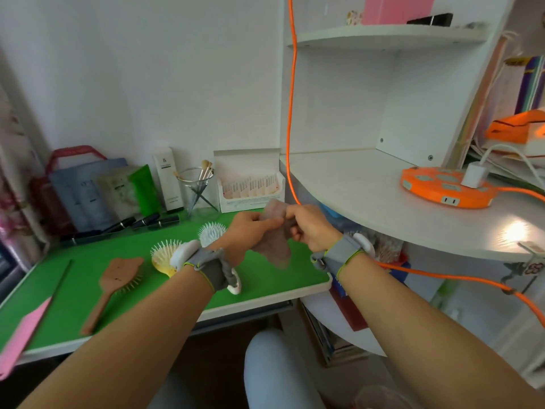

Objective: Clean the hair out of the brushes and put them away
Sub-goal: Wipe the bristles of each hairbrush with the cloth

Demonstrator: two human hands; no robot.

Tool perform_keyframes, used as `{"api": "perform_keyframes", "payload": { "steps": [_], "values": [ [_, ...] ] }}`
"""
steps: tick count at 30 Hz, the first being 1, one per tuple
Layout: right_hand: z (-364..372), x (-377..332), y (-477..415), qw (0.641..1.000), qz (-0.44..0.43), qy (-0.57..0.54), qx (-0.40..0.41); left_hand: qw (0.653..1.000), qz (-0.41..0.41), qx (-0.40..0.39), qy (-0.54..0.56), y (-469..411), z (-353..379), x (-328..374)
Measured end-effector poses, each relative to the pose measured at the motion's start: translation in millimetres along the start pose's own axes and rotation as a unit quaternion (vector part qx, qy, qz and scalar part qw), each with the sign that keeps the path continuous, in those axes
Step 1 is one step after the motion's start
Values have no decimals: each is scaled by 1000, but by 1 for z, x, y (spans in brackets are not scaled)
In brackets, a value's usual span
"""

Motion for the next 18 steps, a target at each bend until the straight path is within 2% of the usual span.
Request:
{"api": "perform_keyframes", "payload": {
  "steps": [4, 10, 14, 18],
  "values": [
    [20, 1, 7, 1000, 2, -6, -25, 999, -14, 42, 0, 4, -20, -7],
    [48, 2, 15, 998, 10, -49, -38, 982, -60, 170, 47, 7, -65, -14],
    [66, 12, 16, 999, 13, 28, -45, 970, -75, 229, 18, 10, -97, -23],
    [91, 27, 17, 981, -12, 175, -79, 961, -78, 265, -28, 13, -117, -30]
  ]
}}
Point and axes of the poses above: each hand's wrist, its own y-axis away from the middle knuckle, its own z-axis out of the palm, x = y × z, the point moved 6 cm from there along -y, towards the middle knuckle, and after that the axes turned 1 degree about x, right-handed, at the moved point
